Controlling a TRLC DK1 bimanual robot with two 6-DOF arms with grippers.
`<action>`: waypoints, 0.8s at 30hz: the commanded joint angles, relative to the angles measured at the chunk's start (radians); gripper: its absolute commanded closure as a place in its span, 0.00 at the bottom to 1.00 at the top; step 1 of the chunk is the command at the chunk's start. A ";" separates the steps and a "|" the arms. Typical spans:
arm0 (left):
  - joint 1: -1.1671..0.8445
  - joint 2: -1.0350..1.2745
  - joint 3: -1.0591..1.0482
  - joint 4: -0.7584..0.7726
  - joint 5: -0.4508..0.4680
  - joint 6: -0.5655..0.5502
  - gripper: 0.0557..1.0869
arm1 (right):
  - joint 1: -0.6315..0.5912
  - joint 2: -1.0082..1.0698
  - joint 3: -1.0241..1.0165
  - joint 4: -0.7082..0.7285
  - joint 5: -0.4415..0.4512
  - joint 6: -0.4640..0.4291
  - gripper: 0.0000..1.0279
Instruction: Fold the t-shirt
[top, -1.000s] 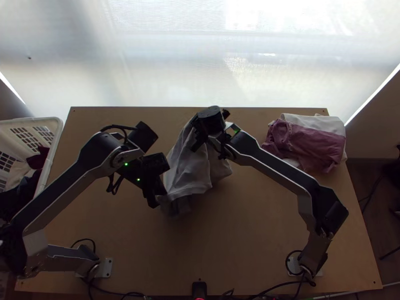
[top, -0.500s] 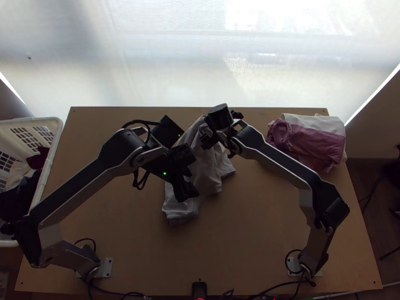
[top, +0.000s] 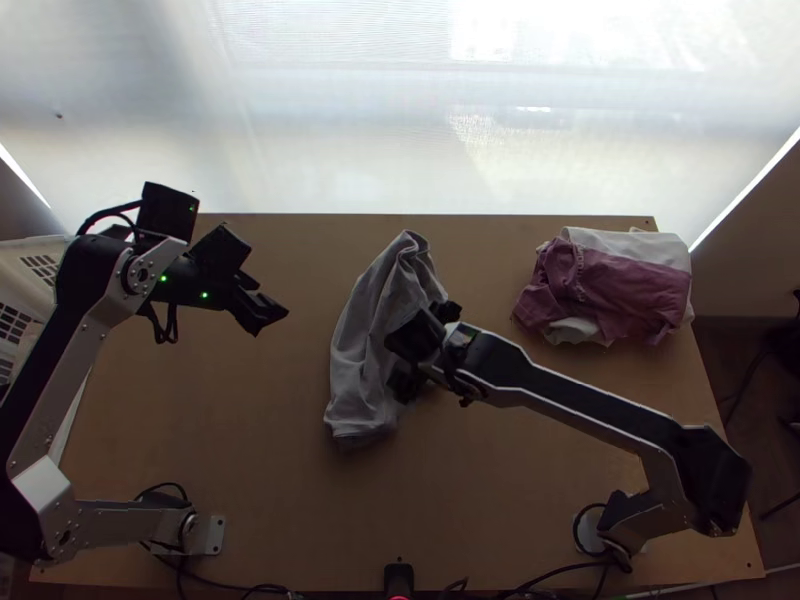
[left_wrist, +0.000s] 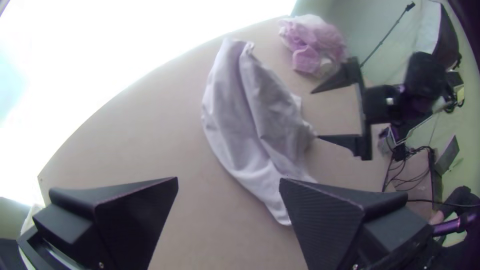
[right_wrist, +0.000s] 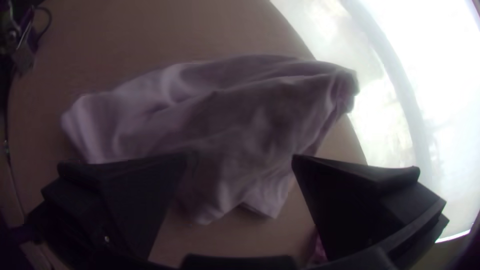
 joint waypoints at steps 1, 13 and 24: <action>0.107 -0.136 -0.311 0.170 -0.124 0.040 0.05 | 0.165 -0.069 -0.120 -0.012 -0.005 0.003 0.05; 0.106 -0.292 -0.571 0.326 -0.231 -0.005 0.05 | 0.322 -0.025 -0.170 0.035 -0.039 0.061 0.05; 0.107 -0.386 -0.635 0.326 -0.258 -0.022 0.05 | 0.323 0.076 -0.159 0.130 -0.046 0.060 0.10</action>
